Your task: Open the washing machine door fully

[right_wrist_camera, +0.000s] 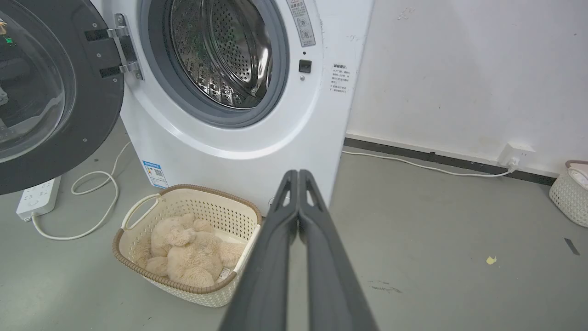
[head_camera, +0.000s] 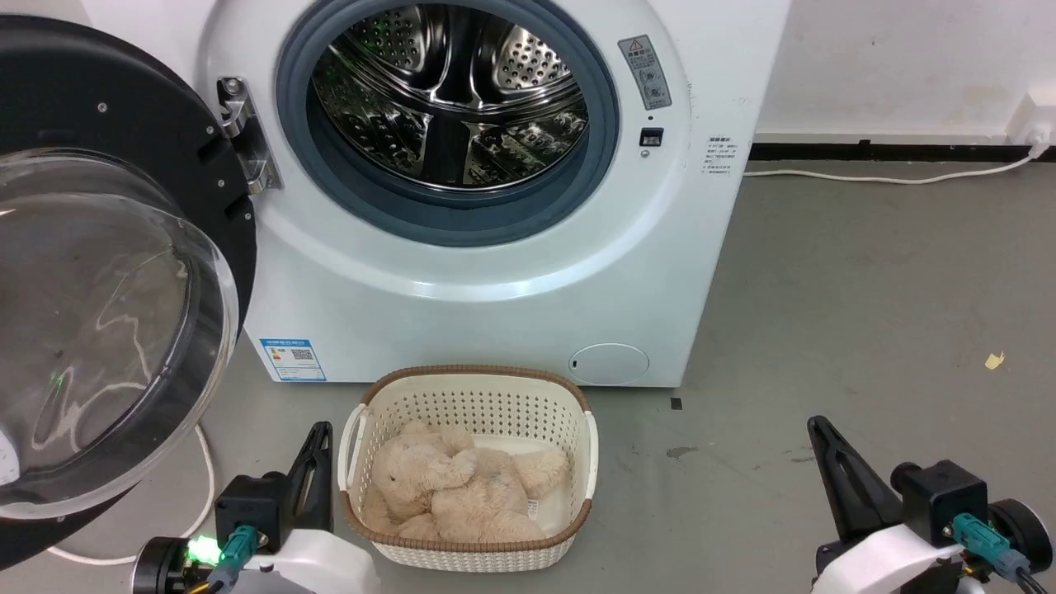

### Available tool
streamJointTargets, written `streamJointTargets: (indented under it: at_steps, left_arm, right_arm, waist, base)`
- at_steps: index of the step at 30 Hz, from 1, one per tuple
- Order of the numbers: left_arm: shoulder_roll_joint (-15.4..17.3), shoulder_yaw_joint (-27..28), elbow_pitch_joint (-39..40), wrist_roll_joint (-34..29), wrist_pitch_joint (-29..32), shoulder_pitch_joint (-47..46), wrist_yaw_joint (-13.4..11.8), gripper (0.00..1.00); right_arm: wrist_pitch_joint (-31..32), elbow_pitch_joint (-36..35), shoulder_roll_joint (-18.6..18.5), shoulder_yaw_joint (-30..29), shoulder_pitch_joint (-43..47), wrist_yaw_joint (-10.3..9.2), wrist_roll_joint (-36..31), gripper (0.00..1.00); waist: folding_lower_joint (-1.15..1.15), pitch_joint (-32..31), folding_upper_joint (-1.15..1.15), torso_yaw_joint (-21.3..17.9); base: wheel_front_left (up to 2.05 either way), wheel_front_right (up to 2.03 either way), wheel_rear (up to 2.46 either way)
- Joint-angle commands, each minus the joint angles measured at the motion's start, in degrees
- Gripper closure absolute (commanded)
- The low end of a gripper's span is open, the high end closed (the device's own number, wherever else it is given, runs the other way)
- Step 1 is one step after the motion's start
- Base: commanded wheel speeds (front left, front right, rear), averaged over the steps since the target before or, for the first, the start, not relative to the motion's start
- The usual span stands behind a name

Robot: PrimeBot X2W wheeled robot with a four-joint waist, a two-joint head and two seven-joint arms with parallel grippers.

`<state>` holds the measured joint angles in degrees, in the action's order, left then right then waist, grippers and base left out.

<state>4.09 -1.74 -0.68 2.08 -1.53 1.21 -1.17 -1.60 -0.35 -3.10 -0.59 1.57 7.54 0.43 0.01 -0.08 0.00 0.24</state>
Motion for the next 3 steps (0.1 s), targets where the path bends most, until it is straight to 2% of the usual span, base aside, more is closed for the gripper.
streamJointTargets:
  at_steps: [1, 3]
  left_arm:
    - [-0.4, 0.4, 0.3, -0.7, 0.3, -0.8, 0.3, 1.0]
    - [-0.6, 0.7, 0.4, -1.0, 0.5, -0.8, 0.5, 1.0]
  right_arm:
    - [0.3, 0.2, 0.2, 0.2, -0.9, -0.05, -0.4, 1.0]
    - [0.5, 0.2, 0.2, 0.3, -1.0, -0.05, -0.4, 1.0]
  waist:
    - [0.0, 0.0, 0.0, 0.0]
    - [0.0, 0.0, 0.0, -0.1]
  base:
    - [0.0, 0.0, 0.0]
    - [0.0, 0.0, 0.0]
